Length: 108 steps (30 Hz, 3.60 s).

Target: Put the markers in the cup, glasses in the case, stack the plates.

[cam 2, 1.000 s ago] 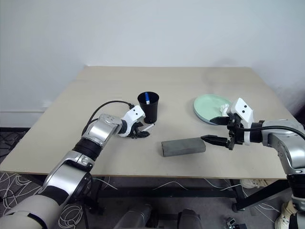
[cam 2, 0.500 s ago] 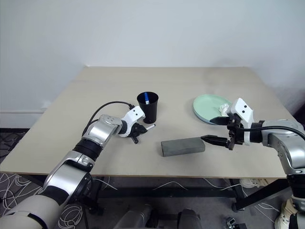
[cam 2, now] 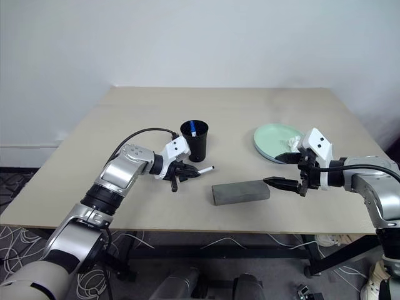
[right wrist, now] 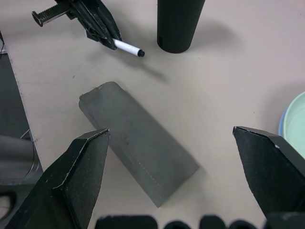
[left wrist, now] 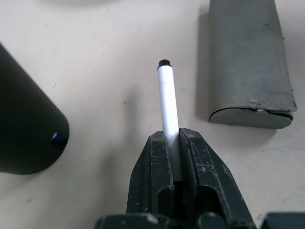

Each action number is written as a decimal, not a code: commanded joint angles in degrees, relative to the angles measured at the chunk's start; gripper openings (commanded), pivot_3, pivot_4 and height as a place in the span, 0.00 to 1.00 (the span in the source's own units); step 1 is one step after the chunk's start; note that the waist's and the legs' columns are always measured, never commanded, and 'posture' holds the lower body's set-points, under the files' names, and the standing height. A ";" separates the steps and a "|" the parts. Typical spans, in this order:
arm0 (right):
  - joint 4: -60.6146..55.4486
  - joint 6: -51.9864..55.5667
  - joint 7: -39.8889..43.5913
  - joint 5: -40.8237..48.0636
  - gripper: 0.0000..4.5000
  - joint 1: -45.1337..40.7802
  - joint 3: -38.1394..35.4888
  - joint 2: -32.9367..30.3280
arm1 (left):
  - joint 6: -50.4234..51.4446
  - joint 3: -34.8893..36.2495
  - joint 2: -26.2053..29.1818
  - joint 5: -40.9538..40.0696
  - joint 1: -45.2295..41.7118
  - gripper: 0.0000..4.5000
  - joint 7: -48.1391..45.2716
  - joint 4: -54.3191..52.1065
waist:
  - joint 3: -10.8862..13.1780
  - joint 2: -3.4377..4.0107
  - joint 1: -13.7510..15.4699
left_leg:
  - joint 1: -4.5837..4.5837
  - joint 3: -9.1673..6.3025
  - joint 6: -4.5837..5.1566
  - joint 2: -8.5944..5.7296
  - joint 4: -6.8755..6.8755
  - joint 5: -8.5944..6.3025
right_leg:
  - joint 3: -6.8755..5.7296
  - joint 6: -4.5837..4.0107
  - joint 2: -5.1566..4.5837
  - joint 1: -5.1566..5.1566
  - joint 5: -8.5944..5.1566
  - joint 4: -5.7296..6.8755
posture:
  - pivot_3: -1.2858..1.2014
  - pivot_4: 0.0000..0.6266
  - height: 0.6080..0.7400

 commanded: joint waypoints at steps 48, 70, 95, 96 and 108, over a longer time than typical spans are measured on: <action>-1.75 -0.24 -0.15 0.69 1.00 -0.53 -1.91 -0.32 | -29.11 24.73 -11.96 -8.85 -25.18 0.01 23.12 41.04 | 0.03 -0.08 0.03 | -0.01 -0.03 0.01 -0.04 0.15 0.00 | -0.09 0.07 -0.02 0.11 0.00 -0.08 | 0.52 0.00 0.64; -2.40 0.32 -0.41 1.00 1.00 -0.08 -2.17 -0.23 | -36.10 24.39 -16.14 -7.15 -20.55 0.01 27.07 43.23 | 0.03 -0.09 0.04 | -0.01 -0.03 0.01 -0.05 0.17 0.00 | -0.09 0.07 -0.02 0.13 0.01 -0.08 | 0.52 0.00 0.64; -2.16 0.25 -0.47 0.82 1.00 -0.17 -2.11 -0.17 | -37.43 25.06 -16.85 -5.39 -20.12 0.01 29.01 44.89 | 0.03 -0.10 0.04 | 0.00 -0.03 0.01 -0.05 0.20 0.00 | -0.11 0.07 -0.02 0.15 0.01 -0.06 | 0.52 0.00 0.64; -2.16 0.25 -0.47 0.82 1.00 -0.17 -2.11 -0.17 | -37.43 25.06 -16.85 -5.39 -20.13 0.01 29.02 44.89 | 0.02 -0.10 0.04 | 0.00 -0.03 0.01 -0.05 0.20 0.00 | -0.11 0.08 -0.02 0.15 0.01 -0.06 | 0.52 0.00 0.64; -2.20 0.41 -0.58 0.77 1.00 -0.36 -1.97 -0.08 | -36.17 25.69 -16.59 -5.56 -20.62 0.73 30.11 45.34 | 0.01 -0.09 0.04 | 0.01 -0.03 0.01 -0.05 0.21 0.00 | -0.11 0.13 -0.03 0.18 0.05 -0.04 | 0.52 0.00 0.64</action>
